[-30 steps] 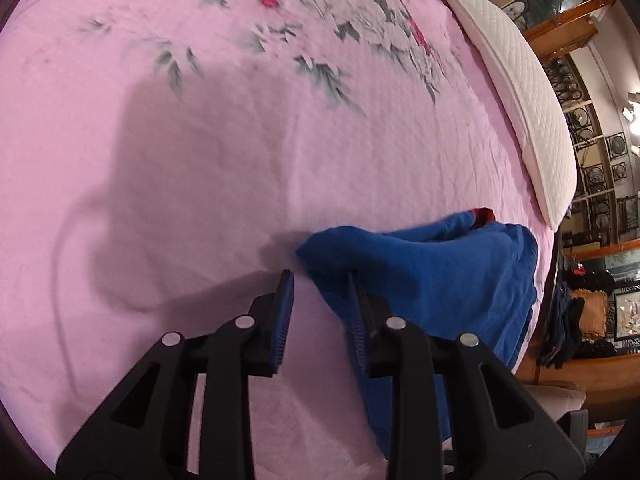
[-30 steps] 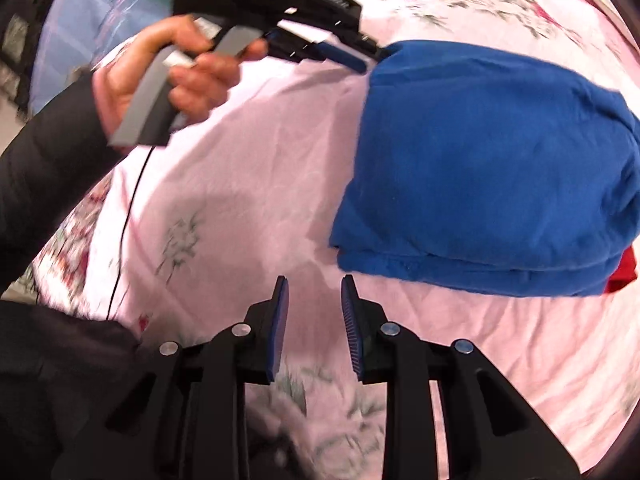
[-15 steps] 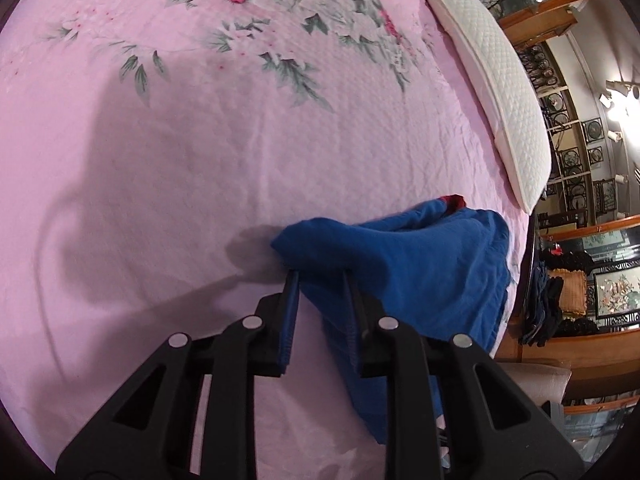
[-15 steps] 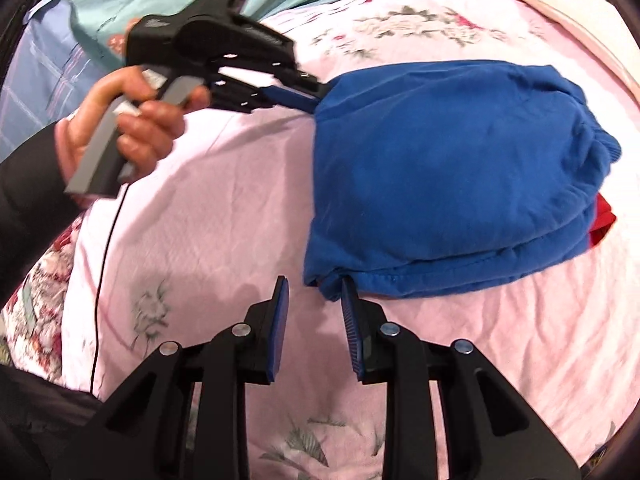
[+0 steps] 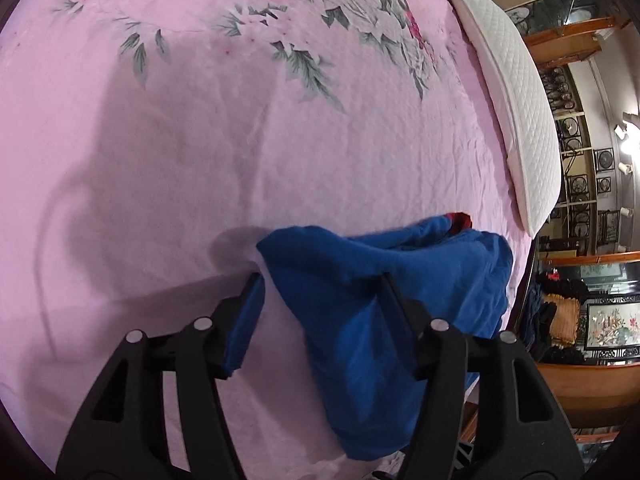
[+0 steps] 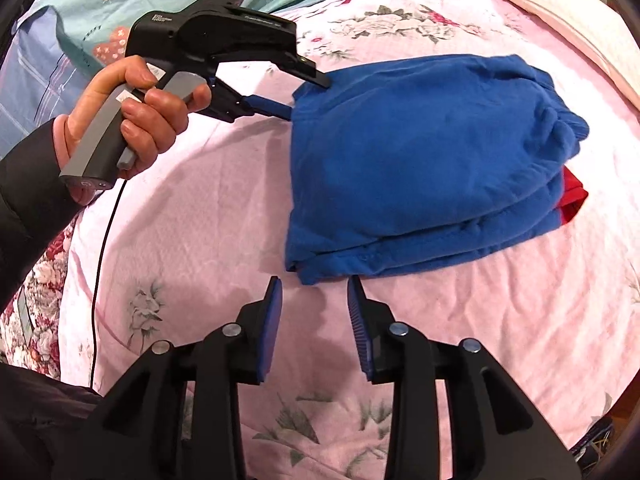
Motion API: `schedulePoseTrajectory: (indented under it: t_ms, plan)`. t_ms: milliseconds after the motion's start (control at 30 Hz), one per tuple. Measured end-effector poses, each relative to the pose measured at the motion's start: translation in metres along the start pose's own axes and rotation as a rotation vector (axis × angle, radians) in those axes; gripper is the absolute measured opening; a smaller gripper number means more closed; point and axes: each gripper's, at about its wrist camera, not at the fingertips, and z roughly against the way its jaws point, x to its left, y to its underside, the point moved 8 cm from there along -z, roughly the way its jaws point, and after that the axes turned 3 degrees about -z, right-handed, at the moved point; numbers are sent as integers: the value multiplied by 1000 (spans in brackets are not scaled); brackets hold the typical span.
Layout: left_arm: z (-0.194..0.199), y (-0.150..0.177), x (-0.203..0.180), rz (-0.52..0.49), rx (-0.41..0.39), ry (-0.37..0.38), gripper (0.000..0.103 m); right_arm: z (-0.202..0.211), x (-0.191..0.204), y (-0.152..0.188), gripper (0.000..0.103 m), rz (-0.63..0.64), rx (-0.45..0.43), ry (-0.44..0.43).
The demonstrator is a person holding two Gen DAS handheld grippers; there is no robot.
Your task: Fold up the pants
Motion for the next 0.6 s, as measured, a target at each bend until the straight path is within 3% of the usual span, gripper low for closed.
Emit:
schedulePoseTrajectory:
  t_ms: [100,167,267,433,600]
  plan:
    - [-2,-2,-3,4,-12,11,58,-6,7,-5,36,15,-3,-18]
    - [-2,-4,-7,12,-22,28,49,-12,6,-5,36,14,7,-21]
    - [1,-4,-9,-1,-47,27,43,-25,-2,3,38,-65,101,-69]
    - [0,-5,-7,-4,-50,30,39,-12,-1,-3,38,-57,15,-76]
    - [-1,-5,-7,-5,-64,10,37,-30,3,-15,42,-48,-13,-33]
